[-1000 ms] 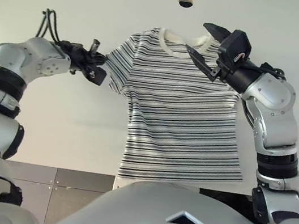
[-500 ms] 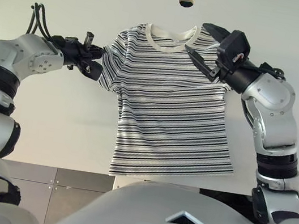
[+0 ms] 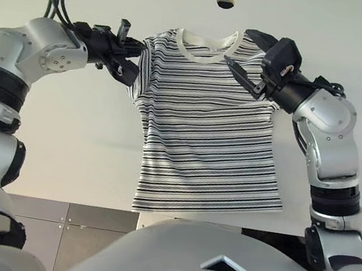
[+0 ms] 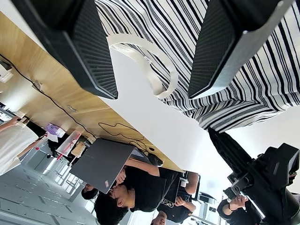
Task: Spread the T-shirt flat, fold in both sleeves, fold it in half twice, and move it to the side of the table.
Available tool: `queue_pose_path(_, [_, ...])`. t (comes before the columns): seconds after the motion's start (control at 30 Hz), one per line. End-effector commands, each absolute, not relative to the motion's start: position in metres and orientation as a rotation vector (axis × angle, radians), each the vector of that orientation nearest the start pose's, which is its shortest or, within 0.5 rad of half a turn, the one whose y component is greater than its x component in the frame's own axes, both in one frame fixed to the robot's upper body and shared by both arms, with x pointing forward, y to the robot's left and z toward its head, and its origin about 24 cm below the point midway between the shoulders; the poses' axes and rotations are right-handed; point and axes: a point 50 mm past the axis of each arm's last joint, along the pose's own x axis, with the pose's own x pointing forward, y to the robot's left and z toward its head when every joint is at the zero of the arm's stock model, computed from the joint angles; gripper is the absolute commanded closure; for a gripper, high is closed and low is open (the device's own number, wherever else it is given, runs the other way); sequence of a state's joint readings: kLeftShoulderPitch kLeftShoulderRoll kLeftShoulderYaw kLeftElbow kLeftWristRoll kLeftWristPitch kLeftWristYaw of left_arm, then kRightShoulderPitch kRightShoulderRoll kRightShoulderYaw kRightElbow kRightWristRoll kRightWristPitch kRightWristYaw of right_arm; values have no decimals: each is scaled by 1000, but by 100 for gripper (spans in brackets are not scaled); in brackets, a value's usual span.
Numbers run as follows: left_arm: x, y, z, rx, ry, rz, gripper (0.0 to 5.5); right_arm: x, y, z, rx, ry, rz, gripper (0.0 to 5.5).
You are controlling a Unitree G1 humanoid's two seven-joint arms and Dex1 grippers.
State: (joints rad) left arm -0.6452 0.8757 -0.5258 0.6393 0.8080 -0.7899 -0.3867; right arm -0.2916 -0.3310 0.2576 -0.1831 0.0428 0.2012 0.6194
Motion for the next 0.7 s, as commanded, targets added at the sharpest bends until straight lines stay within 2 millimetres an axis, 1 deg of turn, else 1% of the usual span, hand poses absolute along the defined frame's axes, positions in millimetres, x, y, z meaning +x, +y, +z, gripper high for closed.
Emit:
queue_pose_path(0.03, [308, 213, 67, 1749, -28, -1197, 538, 273, -98, 118, -397, -117, 909, 274])
queue_pose_path(0.1, [309, 207, 62, 1741, -18, -1215, 538, 273, -98, 118, -398, -116, 906, 274])
queue_pose_path(0.17, [312, 201, 63, 1735, -23, -1212, 538, 273, -98, 117, -399, -113, 905, 274])
queue_pose_path(0.33, [322, 197, 70, 1706, -20, -1164, 538, 273, -97, 114, -405, -106, 905, 274])
queue_pose_path(0.47, [327, 194, 72, 1643, -5, -1133, 538, 273, -97, 113, -408, -102, 908, 274])
queue_pose_path(0.63, [331, 186, 72, 1574, 24, -1125, 538, 273, -96, 111, -410, -97, 907, 274])
queue_pose_path(0.7, [330, 182, 68, 1568, 38, -1146, 538, 273, -97, 111, -410, -98, 905, 274])
